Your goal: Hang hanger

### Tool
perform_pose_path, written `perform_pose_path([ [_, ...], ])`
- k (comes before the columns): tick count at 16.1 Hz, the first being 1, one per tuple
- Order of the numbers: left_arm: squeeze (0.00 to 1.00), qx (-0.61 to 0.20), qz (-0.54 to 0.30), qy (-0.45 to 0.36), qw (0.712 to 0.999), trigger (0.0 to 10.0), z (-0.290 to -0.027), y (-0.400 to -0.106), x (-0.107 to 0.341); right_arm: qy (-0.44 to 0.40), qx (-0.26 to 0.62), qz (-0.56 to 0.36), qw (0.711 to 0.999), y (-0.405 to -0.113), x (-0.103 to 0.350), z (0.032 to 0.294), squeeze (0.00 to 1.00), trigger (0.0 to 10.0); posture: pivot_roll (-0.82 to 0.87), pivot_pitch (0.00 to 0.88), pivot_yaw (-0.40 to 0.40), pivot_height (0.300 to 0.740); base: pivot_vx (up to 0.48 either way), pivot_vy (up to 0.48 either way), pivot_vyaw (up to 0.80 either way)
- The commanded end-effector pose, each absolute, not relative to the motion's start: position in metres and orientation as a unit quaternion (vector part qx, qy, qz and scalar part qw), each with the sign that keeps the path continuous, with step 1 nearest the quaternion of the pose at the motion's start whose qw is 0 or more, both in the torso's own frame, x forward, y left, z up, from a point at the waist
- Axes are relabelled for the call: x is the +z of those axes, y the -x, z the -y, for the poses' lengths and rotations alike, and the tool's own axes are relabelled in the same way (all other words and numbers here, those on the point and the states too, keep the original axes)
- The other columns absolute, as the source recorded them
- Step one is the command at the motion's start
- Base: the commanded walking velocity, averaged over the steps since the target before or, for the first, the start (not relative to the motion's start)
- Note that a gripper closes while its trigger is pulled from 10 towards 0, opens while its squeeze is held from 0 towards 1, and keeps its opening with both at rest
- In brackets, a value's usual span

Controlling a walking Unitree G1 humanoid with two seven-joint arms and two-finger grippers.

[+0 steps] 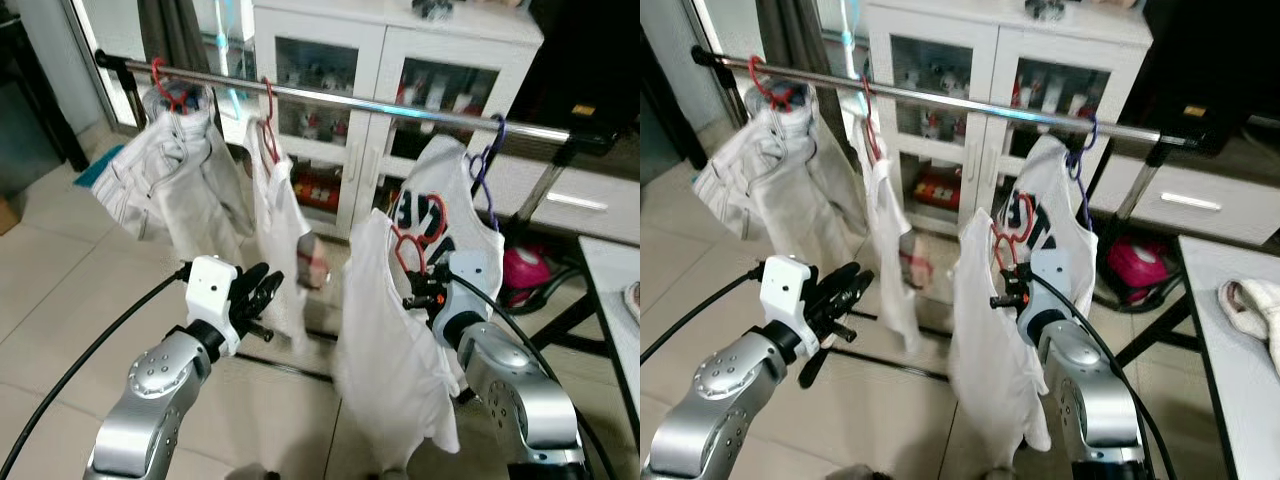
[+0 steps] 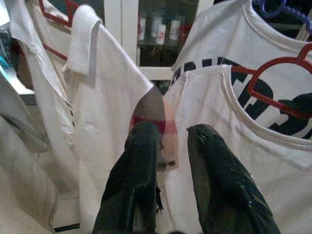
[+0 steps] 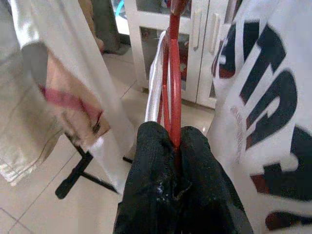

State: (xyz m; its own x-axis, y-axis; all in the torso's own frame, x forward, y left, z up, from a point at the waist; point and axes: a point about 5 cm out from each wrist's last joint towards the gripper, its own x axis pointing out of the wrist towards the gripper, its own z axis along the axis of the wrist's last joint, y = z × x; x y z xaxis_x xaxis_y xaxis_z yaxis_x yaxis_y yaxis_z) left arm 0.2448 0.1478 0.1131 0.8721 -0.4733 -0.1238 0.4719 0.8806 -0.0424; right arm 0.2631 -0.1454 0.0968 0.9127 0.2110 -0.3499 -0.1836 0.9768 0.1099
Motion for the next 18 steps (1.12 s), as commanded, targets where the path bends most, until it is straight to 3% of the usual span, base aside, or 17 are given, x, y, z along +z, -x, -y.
perform_pose_path([
  [1, 0.00, -0.249, -0.075, 0.006, 0.966, 10.0, -0.147, -0.245, 0.111, -0.041, 0.097, -0.166, 0.980, -0.264, 0.106, 0.148, 0.00, 10.0, 0.01, 0.000, 0.002, 0.740, -0.300, 0.000, 0.00],
  [8, 0.00, -0.249, -0.074, 0.004, 0.966, 10.0, -0.148, -0.245, 0.111, -0.037, 0.104, -0.167, 0.980, -0.264, 0.105, 0.145, 0.00, 10.0, 0.01, 0.000, 0.003, 0.740, -0.297, 0.000, 0.00],
  [13, 0.00, -0.252, -0.074, -0.001, 0.965, 10.0, -0.147, -0.248, 0.112, -0.033, 0.152, -0.134, 0.979, -0.266, 0.115, 0.140, 0.00, 10.0, 0.01, 0.000, 0.008, 0.740, 0.000, 0.000, 0.00],
  [14, 0.00, -0.262, -0.079, -0.018, 0.962, 10.0, -0.146, -0.252, 0.111, -0.046, 0.191, -0.105, 0.975, -0.268, 0.126, 0.133, 0.00, 0.0, 0.01, 0.000, 0.008, 0.740, 0.000, 0.000, 0.00],
  [15, 0.00, -0.267, -0.079, -0.024, 0.960, 10.0, -0.145, -0.254, 0.110, -0.051, 0.207, -0.093, 0.972, -0.268, 0.131, 0.131, 0.00, 0.0, 0.01, 0.000, 0.008, 0.740, 0.000, 0.000, 0.00],
  [16, 1.00, -0.271, -0.064, -0.022, 0.960, 10.0, -0.143, -0.263, 0.116, -0.051, 0.250, -0.073, 0.964, -0.268, 0.142, 0.122, 0.00, 0.0, 0.01, 0.000, 0.004, 0.740, 0.000, 0.000, 0.00],
  [18, 1.00, -0.268, -0.053, -0.026, 0.962, 10.0, -0.139, -0.276, 0.121, -0.051, 0.286, -0.058, 0.955, -0.267, 0.151, 0.112, 0.00, 0.0, 0.01, 0.000, 0.006, 0.740, 0.000, 0.000, 0.00],
])
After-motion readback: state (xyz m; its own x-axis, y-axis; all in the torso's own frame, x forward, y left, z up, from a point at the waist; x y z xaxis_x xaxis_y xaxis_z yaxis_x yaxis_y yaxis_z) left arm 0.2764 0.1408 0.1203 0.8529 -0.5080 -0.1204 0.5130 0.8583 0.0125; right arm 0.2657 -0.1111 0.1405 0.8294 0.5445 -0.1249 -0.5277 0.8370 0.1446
